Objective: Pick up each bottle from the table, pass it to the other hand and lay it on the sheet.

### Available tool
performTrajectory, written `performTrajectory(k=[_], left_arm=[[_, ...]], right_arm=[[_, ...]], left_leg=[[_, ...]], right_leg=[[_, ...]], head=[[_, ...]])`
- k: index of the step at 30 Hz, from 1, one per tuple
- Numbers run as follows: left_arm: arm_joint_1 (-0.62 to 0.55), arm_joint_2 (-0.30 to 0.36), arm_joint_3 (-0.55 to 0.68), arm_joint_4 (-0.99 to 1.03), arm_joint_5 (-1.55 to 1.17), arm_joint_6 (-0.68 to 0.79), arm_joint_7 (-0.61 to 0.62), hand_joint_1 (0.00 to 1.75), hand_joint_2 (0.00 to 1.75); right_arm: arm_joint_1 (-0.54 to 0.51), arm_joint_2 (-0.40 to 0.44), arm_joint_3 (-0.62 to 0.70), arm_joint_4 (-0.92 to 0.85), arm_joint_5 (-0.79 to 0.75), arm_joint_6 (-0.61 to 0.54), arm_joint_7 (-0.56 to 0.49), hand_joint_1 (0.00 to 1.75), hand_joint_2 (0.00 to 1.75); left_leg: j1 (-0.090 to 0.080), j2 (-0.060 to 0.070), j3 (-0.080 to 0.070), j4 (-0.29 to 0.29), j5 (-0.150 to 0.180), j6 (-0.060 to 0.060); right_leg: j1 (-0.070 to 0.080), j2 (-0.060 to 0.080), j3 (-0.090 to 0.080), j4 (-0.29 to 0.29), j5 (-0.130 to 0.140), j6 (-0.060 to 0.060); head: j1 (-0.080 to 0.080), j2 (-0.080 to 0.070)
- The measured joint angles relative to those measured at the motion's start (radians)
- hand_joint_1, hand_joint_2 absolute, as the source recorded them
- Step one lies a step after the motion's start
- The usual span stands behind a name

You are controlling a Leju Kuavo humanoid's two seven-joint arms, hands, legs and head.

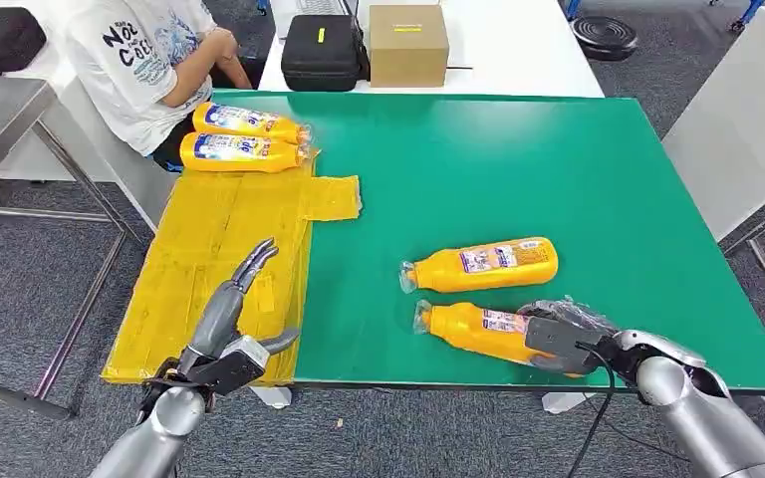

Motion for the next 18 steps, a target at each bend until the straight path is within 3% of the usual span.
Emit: performTrajectory(k=[4, 8, 13, 18], left_arm=[[0.000, 0.000, 0.000, 0.000, 0.000, 0.001, 0.003, 0.00, 1.75], [0.004, -0.001, 0.000, 0.000, 0.000, 0.010, 0.007, 0.00, 1.75], [0.019, -0.014, 0.019, -0.001, 0.047, 0.029, -0.001, 0.00, 1.75], [0.033, -0.044, 0.053, -0.017, 0.159, -0.020, -0.008, 0.00, 1.75]], right_arm=[[-0.001, 0.002, -0.001, 0.000, 0.001, -0.014, -0.004, 1.75, 1.75], [0.019, 0.027, -0.019, -0.014, -0.012, -0.078, -0.086, 1.75, 1.75], [0.117, 0.138, -0.078, -0.121, 0.003, -0.216, -0.271, 1.75, 1.75], [0.125, 0.290, -0.119, -0.175, 0.001, -0.317, -0.367, 1.75, 1.75]], left_leg=[[0.000, 0.000, 0.000, 0.000, 0.000, 0.000], [0.000, 0.000, 0.000, 0.000, 0.000, 0.000], [0.001, 0.000, -0.002, 0.000, 0.000, 0.000], [0.002, 0.001, -0.001, -0.001, 0.000, 0.000]], right_leg=[[0.000, 0.000, 0.000, 0.000, 0.000, 0.000], [0.000, 0.000, 0.000, 0.000, 0.000, 0.000], [0.001, 0.000, 0.000, 0.001, 0.000, 0.000], [0.002, 0.001, -0.001, 0.001, 0.000, 0.000]], head=[[0.000, 0.000], [0.000, 0.000], [0.000, 0.000], [0.000, 0.000]])
